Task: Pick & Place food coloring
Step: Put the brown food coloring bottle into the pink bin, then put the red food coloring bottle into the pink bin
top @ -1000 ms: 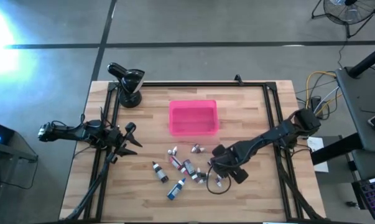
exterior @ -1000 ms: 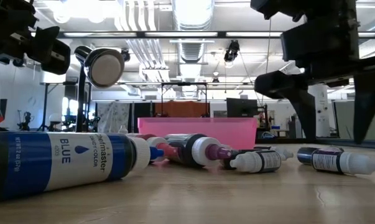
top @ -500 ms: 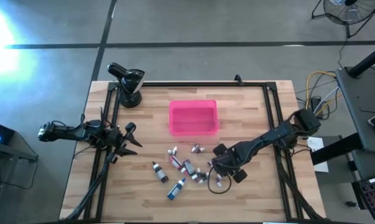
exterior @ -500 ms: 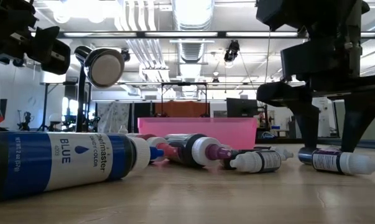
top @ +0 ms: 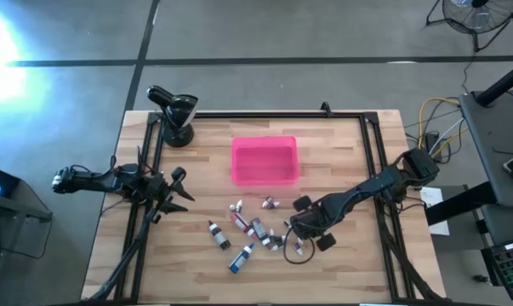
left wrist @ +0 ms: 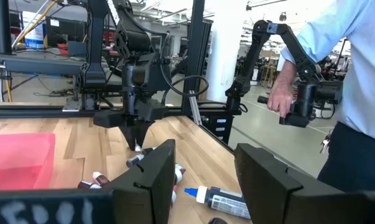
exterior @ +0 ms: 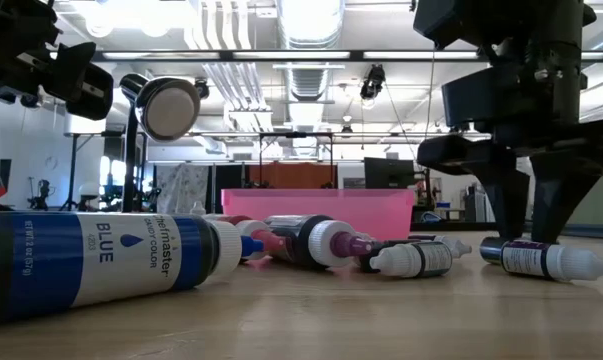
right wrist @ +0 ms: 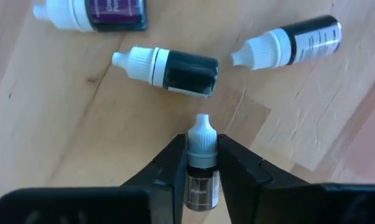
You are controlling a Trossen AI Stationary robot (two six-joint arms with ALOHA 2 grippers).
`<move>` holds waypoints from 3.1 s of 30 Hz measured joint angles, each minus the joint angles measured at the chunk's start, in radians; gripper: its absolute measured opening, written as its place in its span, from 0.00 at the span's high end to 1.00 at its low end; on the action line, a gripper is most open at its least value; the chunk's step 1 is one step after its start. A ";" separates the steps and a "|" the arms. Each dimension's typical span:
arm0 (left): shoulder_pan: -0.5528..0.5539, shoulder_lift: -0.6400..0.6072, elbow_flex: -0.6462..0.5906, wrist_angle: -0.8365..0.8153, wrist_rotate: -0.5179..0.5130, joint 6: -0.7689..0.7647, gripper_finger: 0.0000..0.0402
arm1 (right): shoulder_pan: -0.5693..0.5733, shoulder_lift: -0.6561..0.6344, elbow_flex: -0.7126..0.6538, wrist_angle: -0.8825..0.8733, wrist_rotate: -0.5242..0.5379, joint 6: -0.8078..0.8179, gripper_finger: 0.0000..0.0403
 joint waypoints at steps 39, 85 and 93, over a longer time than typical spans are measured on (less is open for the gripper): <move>0.000 0.000 0.000 0.000 0.000 0.000 0.65 | -0.451 -0.358 0.010 0.300 0.319 0.654 0.46; -0.003 0.147 0.213 0.050 -0.693 -0.870 0.66 | -0.292 -0.329 -0.002 0.112 0.128 0.943 0.46; -0.003 0.355 0.367 -0.087 -0.473 -0.684 0.66 | -0.291 -0.329 -0.002 0.107 0.129 0.940 0.46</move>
